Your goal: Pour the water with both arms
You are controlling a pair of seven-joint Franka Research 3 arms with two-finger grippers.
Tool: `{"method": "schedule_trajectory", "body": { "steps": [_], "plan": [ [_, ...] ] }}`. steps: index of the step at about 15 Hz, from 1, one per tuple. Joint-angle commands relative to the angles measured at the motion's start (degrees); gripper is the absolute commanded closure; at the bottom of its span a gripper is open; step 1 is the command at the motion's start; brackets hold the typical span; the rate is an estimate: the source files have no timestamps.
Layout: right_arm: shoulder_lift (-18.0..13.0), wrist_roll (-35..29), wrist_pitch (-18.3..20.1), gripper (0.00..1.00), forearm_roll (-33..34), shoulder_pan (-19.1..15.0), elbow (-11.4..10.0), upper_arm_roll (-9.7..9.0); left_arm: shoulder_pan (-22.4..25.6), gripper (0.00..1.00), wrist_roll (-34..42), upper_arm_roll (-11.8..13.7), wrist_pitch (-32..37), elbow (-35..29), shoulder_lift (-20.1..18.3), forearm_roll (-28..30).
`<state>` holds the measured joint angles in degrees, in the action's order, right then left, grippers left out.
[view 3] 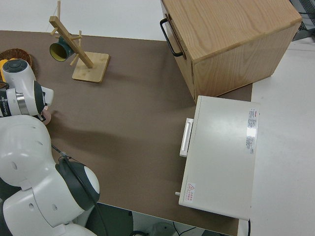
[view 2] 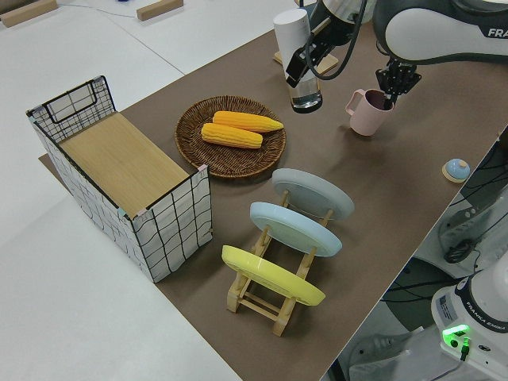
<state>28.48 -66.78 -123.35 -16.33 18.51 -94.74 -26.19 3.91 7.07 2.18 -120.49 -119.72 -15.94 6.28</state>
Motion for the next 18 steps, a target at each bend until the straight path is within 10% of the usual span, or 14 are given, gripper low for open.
{"method": "schedule_trajectory", "body": {
  "steps": [1,4,7,13,18],
  "plan": [
    [4.74,-3.35,-2.33,1.0,-1.42,1.26,3.94,0.09,-1.01,1.0,-3.55,-2.87,-3.69,-5.25,-3.74,-1.44],
    [5.97,-3.45,-4.61,1.0,-3.35,1.18,3.95,0.17,-1.09,1.0,-3.64,-4.98,-5.1,-9.47,-5.67,-1.09],
    [6.24,-3.71,-4.61,0.004,-3.36,1.35,4.74,0.17,-1.18,1.0,-3.73,-7.1,-5.1,-11.93,-6.47,-0.56],
    [5.01,-6.96,-1.72,0.009,-4.58,0.92,8.87,0.17,-3.55,1.0,-3.9,-7.63,-5.54,-15.1,-7.79,0.23],
    [-4.29,-4.43,2.49,0.009,-8.18,-5.22,3.26,0.0,-3.64,1.0,-4.61,-10.87,-5.45,-16.69,-8.31,0.23]
  ]
}}
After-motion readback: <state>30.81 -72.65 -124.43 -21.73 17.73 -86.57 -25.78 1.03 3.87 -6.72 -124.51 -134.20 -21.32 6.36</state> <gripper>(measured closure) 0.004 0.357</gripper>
